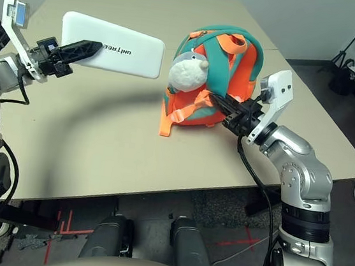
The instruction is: Put the pencil case into the backpack and zip it.
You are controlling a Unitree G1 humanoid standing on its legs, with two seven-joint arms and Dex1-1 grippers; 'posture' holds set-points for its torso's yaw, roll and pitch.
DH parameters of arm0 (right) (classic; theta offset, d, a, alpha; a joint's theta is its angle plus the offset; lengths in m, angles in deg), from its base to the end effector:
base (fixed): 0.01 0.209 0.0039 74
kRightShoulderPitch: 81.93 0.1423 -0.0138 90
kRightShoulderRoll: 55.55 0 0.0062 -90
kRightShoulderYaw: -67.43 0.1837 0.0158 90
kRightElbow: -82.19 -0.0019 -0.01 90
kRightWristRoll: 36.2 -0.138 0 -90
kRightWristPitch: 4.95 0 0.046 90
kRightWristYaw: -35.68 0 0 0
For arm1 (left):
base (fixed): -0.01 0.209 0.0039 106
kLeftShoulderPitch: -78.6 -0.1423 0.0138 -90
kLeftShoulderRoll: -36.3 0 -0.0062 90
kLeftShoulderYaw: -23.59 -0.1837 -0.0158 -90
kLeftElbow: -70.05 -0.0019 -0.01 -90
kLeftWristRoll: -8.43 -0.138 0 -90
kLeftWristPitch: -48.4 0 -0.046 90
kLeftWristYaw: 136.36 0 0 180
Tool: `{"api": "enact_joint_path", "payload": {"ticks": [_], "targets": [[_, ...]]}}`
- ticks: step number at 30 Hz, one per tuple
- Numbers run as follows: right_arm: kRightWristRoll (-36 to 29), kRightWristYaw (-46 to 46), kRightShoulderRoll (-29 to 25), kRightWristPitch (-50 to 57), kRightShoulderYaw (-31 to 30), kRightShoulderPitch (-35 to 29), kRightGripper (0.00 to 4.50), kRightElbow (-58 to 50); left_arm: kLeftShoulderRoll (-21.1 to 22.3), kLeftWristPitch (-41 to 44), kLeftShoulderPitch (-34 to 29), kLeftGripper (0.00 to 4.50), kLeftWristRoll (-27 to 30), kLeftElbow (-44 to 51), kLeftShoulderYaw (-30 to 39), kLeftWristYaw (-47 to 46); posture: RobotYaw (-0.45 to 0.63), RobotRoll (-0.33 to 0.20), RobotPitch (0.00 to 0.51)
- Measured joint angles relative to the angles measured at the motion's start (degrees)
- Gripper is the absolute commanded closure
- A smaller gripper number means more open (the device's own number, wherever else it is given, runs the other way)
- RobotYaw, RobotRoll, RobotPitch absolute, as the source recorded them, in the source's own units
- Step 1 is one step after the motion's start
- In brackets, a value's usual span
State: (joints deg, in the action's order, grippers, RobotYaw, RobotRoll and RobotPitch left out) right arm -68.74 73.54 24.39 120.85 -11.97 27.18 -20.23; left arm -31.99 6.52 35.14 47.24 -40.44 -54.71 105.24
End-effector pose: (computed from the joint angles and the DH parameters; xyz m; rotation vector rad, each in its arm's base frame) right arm 0.2465 -0.2250 0.1586 0.0979 -0.0015 0.7437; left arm 0.3067 0.2706 0.2197 -0.3103 0.0955 -1.0361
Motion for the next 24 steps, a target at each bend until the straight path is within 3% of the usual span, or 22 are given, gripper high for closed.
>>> {"api": "enact_joint_path", "payload": {"ticks": [8, 24], "targets": [[-0.07, -0.05, 0.27, -0.04, -0.32, 0.02, 4.40, 0.30, -0.52, -7.89, 1.94, 3.17, -6.67, 0.95, -6.73, 2.20, -0.11, 0.000, 0.050], [-0.19, -0.85, 0.38, -0.39, -0.30, -0.40, 4.40, 0.15, -11.07, -20.89, 11.98, 3.17, -12.07, -11.84, -8.37, 2.68, -0.14, 0.000, 0.044]]}}
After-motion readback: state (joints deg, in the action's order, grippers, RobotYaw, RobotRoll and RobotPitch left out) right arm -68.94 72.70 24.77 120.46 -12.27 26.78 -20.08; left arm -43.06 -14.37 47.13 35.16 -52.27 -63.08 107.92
